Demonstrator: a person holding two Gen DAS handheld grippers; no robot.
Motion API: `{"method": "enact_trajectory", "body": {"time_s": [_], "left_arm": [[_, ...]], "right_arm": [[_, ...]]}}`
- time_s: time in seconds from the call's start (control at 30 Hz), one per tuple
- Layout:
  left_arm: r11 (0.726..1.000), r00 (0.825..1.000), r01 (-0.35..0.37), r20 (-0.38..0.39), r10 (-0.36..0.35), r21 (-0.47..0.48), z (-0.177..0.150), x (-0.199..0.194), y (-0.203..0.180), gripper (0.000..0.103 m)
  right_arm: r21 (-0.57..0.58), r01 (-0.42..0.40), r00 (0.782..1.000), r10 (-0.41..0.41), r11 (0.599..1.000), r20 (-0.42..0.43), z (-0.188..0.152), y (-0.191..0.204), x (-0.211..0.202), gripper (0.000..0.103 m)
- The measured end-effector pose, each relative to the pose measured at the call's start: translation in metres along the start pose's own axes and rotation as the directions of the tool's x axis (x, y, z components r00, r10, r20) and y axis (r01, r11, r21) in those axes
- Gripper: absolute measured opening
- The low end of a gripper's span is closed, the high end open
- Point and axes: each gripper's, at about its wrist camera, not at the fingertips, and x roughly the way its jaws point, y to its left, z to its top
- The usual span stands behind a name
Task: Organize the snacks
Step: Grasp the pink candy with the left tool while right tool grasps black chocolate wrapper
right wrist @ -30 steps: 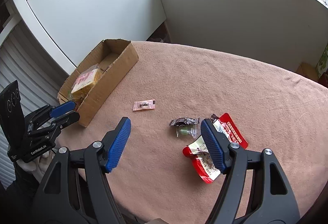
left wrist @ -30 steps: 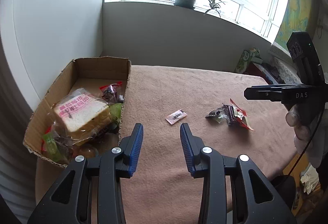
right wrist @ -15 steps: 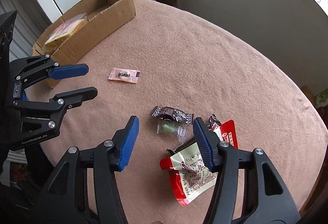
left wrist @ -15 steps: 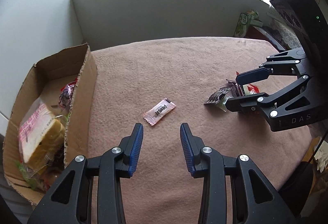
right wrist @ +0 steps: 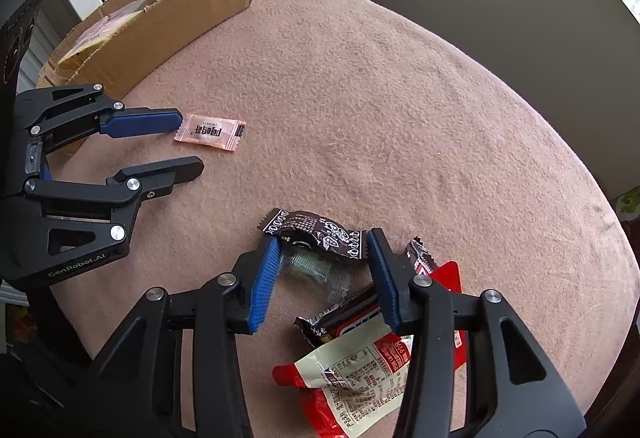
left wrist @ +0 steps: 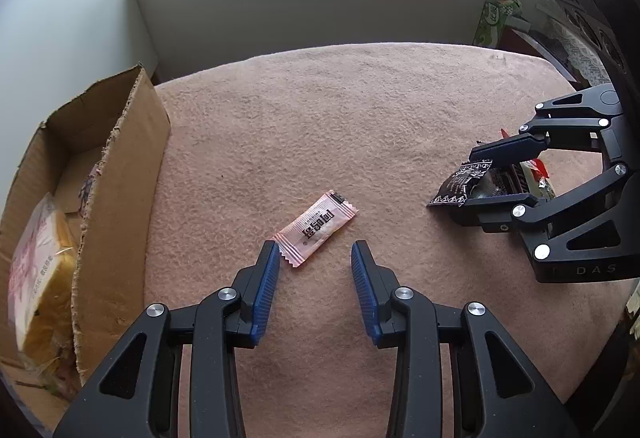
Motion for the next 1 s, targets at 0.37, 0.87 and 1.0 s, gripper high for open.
{"method": "enact_trajectory", "body": {"time_s": [0.37, 0.87, 1.0], "left_arm": [[1.0, 1.0, 0.002, 0.008, -0.002, 0.01, 0.005, 0.007, 0.001, 0.036], [0.999, 0.999, 0.0, 0.035, -0.002, 0.044, 0.009, 0.007, -0.001, 0.043], [0.998, 0.999, 0.034, 0.04, -0.036, 0.044, 0.01, 0.008, -0.003, 0.025]], "right_arm": [[0.012, -0.016, 0.999, 0.016, 1.0, 0.033, 0.01, -0.004, 0.004, 0.042], [0.046, 0.001, 0.997, -0.005, 0.999, 0.074, 0.025, 0.001, 0.014, 0.047], [0.049, -0.004, 0.997, 0.0, 0.999, 0.074, 0.021, 0.001, 0.012, 0.027]]}}
